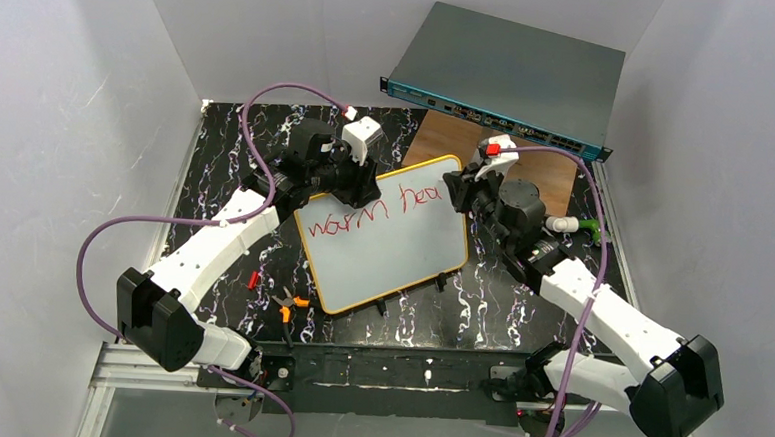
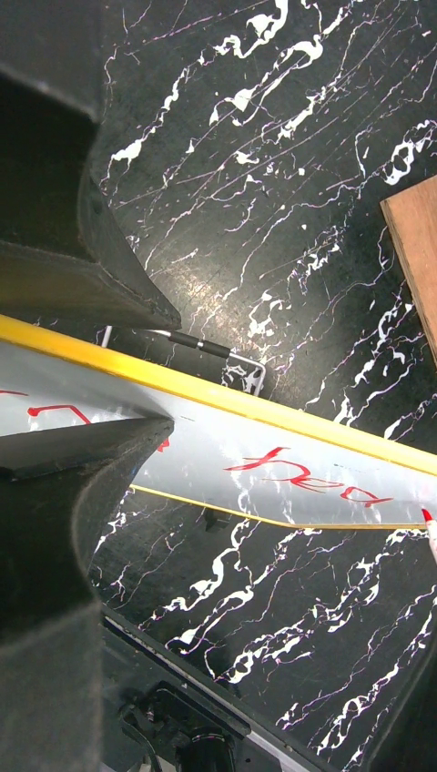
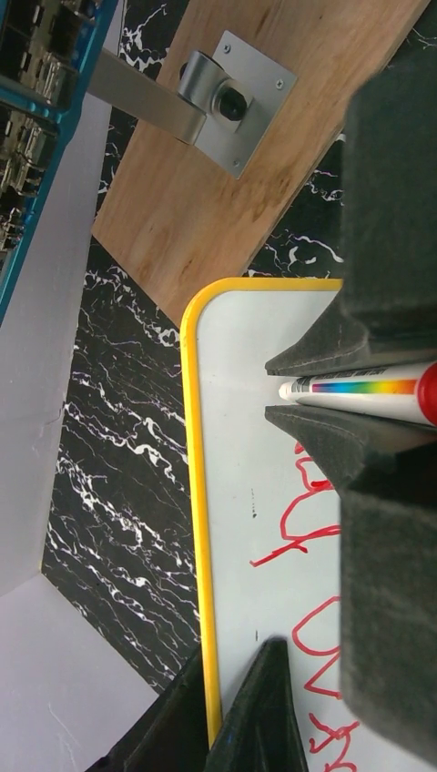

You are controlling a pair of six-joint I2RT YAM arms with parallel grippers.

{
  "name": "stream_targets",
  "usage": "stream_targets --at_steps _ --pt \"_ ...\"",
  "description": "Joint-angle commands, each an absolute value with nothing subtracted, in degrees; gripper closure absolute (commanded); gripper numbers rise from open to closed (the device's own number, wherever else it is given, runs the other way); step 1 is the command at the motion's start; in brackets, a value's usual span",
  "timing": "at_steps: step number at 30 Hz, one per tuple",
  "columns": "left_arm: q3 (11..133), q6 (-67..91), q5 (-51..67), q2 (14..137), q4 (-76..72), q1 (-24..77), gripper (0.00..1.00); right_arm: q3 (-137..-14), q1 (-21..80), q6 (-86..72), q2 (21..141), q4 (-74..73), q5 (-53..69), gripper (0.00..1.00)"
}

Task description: Write a sentence on the whiteboard

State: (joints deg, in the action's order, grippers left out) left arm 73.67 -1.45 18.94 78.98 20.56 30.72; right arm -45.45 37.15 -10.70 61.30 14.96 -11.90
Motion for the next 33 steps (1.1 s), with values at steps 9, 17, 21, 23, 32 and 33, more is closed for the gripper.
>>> stream_targets --at_steps 9,17,21,23,32,33 --pt "76.1 -1.9 19.6 77.0 18.2 30.8 1.0 -47.9 36.7 -9.7 63.7 17.9 -13.9 0.99" --pt "75.8 -1.8 19.6 76.9 17.9 30.8 1.0 -42.8 36.8 -10.4 61.8 16.9 -13.7 0.99" --pt "75.7 -1.7 19.7 77.0 17.8 30.8 1.0 -41.1 36.7 -10.8 61.4 16.5 -13.8 0.99" --pt "75.8 -1.7 19.6 76.9 17.8 30.8 1.0 -40.7 36.7 -11.0 61.3 16.3 -13.8 0.99" --pt "75.7 -1.7 19.7 76.7 17.9 30.8 1.0 -42.5 36.8 -10.7 61.7 16.3 -13.9 0.99" --pt "75.6 -1.7 19.7 76.7 17.9 30.8 1.0 -42.9 36.7 -10.6 61.9 16.3 -13.9 0.99"
